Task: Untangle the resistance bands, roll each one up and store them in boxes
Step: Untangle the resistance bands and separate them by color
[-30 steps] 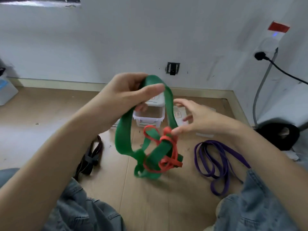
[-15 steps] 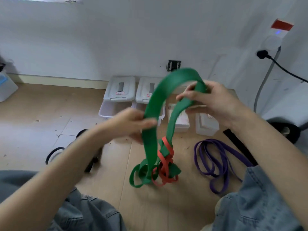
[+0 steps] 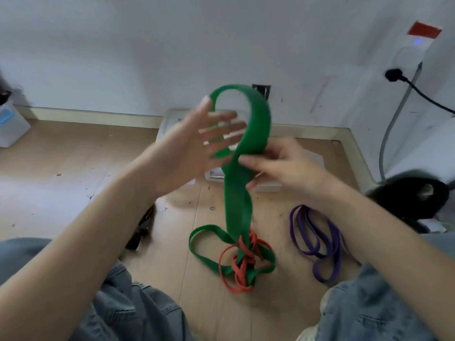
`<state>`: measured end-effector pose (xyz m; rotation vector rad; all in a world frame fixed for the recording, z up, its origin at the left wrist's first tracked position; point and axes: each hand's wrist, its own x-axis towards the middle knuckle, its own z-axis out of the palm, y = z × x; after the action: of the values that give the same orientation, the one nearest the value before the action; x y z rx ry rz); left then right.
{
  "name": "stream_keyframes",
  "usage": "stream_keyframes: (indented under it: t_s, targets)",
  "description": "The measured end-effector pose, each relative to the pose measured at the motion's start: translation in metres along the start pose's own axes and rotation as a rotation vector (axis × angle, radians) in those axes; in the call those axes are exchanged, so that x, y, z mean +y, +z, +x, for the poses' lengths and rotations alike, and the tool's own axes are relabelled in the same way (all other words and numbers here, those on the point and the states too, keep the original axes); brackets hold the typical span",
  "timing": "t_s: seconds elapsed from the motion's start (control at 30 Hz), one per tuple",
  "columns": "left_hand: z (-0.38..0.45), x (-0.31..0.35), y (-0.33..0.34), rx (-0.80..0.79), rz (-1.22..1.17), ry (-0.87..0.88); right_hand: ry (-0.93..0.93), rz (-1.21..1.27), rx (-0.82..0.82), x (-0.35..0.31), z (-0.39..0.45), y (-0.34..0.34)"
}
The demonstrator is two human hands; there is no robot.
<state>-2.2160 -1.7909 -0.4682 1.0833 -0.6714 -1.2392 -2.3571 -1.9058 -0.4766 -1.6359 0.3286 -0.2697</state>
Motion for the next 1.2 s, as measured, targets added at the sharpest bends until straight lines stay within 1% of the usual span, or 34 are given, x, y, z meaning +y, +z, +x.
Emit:
stream_keyframes:
  t_s: [0.03,0.07,0.1,0.13,0.17,0.2,0.23,0.27,0.3,0.33,0.37,0.4,0.43,0.47,0.5,0.53,0.57,0.6,0.67,0.7,0.73,0.77,0.83,0.87,0.9,0.93,0.97,1.03,1.07,1.1,1.13,1.17,1.2]
  targets:
    - [-0.001,-0.016,0.000,-0.034,0.280,-0.067,-0.029,0.116,0.048,-0.007,0.003,-0.007]
    - [-0.004,-0.033,0.001,-0.110,0.514,-0.143,-0.048,0.216,0.084,-0.013,0.004,-0.014]
    - [-0.005,-0.049,0.002,-0.186,0.643,-0.194,-0.062,0.279,0.112,-0.014,0.005,-0.018]
    - [-0.007,-0.058,0.005,-0.211,0.700,-0.201,-0.069,0.310,0.137,-0.015,0.006,-0.021]
    - [-0.009,-0.058,0.005,-0.167,0.734,-0.171,-0.067,0.334,0.157,-0.013,0.006,-0.025]
    - [-0.011,-0.051,0.003,-0.086,0.736,-0.117,-0.051,0.365,0.153,-0.012,0.005,-0.030]
    - [-0.013,-0.038,0.000,-0.010,0.667,-0.054,-0.024,0.394,0.100,-0.012,0.005,-0.037]
    - [-0.012,-0.021,-0.002,0.024,0.512,0.010,0.008,0.386,0.002,-0.013,0.003,-0.045]
    - [-0.014,-0.002,-0.003,0.007,0.332,0.084,0.041,0.285,-0.119,-0.014,0.000,-0.051]
    - [-0.016,0.015,0.000,-0.043,0.181,0.159,0.081,0.108,-0.246,-0.012,-0.003,-0.050]
    - [-0.016,0.025,0.005,-0.079,0.095,0.227,0.123,-0.107,-0.361,-0.006,-0.006,-0.043]
    - [-0.015,0.027,0.010,-0.095,0.078,0.267,0.164,-0.312,-0.456,0.003,-0.008,-0.031]
    - [-0.011,0.025,0.014,-0.088,0.109,0.269,0.182,-0.463,-0.511,0.013,-0.010,-0.017]
    - [-0.006,0.019,0.017,-0.055,0.150,0.240,0.143,-0.537,-0.509,0.021,-0.010,-0.004]
    - [-0.001,0.014,0.017,-0.022,0.187,0.197,0.080,-0.542,-0.453,0.025,-0.010,0.004]
    - [0.002,0.007,0.014,-0.001,0.202,0.148,0.050,-0.472,-0.344,0.022,-0.009,0.005]
    - [0.005,-0.003,0.007,0.006,0.221,0.097,0.047,-0.345,-0.228,0.016,-0.008,0.001]
    - [0.005,-0.014,0.000,-0.013,0.245,0.030,0.042,-0.201,-0.143,0.008,-0.007,-0.007]
    - [-0.001,-0.046,-0.005,-0.115,0.393,-0.100,-0.018,0.037,-0.052,-0.004,-0.005,-0.022]
    - [-0.004,-0.064,-0.003,-0.193,0.501,-0.142,-0.054,0.114,-0.021,-0.008,-0.003,-0.025]
    - [-0.006,-0.077,0.000,-0.237,0.588,-0.162,-0.086,0.155,0.008,-0.009,-0.001,-0.025]
    - [-0.007,-0.083,0.004,-0.237,0.668,-0.143,-0.106,0.191,0.050,-0.009,0.001,-0.024]
    - [-0.008,-0.073,0.008,-0.175,0.804,-0.048,-0.077,0.287,0.131,-0.008,0.004,-0.028]
    - [-0.008,-0.062,0.006,-0.135,0.784,-0.002,-0.038,0.330,0.126,-0.009,0.004,-0.034]
    - [-0.010,-0.048,0.005,-0.085,0.689,0.042,0.014,0.351,0.079,-0.010,0.005,-0.041]
    - [-0.013,-0.034,0.005,-0.037,0.562,0.091,0.079,0.303,-0.014,-0.010,0.003,-0.046]
    - [-0.014,-0.022,0.006,-0.005,0.438,0.153,0.147,0.192,-0.157,-0.009,0.000,-0.046]
    - [-0.013,-0.003,0.013,0.022,0.265,0.272,0.239,-0.218,-0.442,0.004,-0.009,-0.030]
    - [-0.011,0.003,0.018,0.044,0.212,0.310,0.245,-0.414,-0.528,0.011,-0.013,-0.019]
    - [-0.009,0.006,0.020,0.058,0.155,0.330,0.176,-0.528,-0.521,0.016,-0.014,-0.010]
    - [-0.008,0.008,0.019,0.059,0.100,0.334,0.083,-0.543,-0.437,0.017,-0.012,-0.004]
    - [-0.007,0.007,0.016,0.060,0.076,0.333,0.029,-0.471,-0.298,0.015,-0.009,-0.002]
    - [-0.007,0.005,0.011,0.076,0.129,0.327,0.011,-0.332,-0.162,0.011,-0.008,-0.006]
